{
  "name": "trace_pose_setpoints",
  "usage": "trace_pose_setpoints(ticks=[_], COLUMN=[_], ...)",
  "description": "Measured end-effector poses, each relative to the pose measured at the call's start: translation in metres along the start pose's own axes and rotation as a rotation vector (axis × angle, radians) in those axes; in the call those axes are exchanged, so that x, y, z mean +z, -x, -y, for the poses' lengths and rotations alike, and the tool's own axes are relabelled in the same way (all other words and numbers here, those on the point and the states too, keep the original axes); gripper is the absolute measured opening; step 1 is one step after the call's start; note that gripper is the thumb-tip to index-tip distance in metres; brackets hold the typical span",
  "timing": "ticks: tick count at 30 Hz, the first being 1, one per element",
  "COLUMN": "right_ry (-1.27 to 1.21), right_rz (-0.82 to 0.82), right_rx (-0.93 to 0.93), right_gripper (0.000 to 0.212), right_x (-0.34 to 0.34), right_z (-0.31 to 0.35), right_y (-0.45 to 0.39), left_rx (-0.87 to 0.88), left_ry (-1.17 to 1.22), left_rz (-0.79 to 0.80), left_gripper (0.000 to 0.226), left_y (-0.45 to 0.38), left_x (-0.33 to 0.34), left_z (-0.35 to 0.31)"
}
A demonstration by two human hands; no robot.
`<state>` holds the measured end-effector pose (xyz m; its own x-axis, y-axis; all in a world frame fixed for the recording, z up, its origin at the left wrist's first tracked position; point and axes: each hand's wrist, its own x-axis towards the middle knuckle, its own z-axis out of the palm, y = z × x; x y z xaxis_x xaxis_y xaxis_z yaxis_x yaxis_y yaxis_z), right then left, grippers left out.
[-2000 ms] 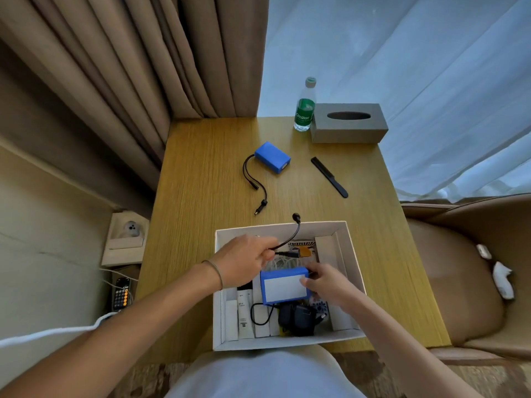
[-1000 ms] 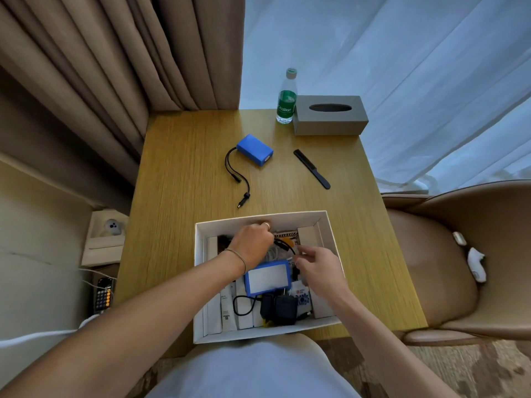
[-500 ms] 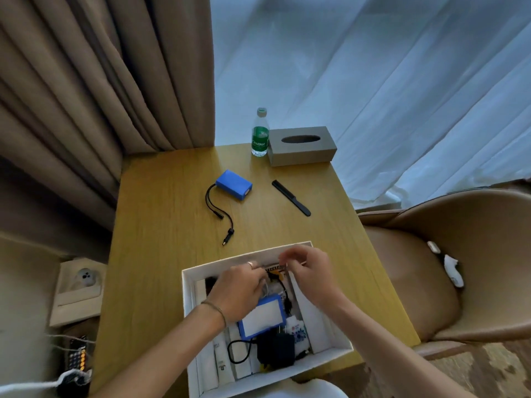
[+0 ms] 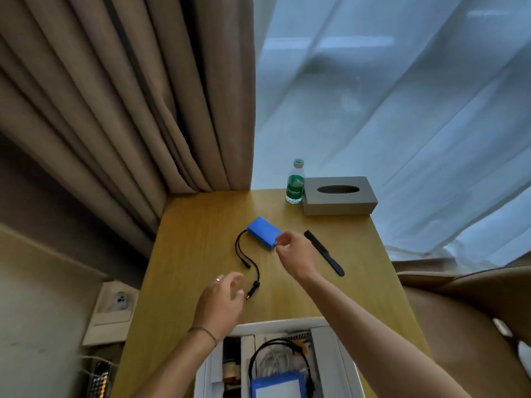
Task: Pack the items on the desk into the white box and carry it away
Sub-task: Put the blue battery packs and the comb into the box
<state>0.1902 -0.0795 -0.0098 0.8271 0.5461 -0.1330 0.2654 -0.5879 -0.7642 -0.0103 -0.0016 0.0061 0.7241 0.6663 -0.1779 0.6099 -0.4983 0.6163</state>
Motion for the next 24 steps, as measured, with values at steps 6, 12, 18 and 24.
trace_pose_setpoints(ticks=[6,12,18,24], right_ry=[0.188,0.271,0.244,0.099], right_rz=[0.143,0.162,0.131,0.143], right_rx=[0.059,0.090,0.088,-0.024], right_gripper=[0.060,0.078,0.059,0.070], right_x=[0.044,0.078,0.082,0.063], right_z=[-0.012,-0.035,-0.049,-0.046], right_y=[-0.059,-0.085,-0.098,-0.079], left_rx=[-0.164,-0.249,-0.295,-0.261], left_ry=[0.007,0.027,0.087,0.130], left_rz=[0.044,0.013,-0.019,-0.131], left_gripper=[0.029,0.024,0.020,0.021], left_y=[-0.019,-0.019,-0.015,-0.028], left_x=[-0.005,-0.015,-0.020,-0.032], left_z=[0.011,0.023,0.021,0.004])
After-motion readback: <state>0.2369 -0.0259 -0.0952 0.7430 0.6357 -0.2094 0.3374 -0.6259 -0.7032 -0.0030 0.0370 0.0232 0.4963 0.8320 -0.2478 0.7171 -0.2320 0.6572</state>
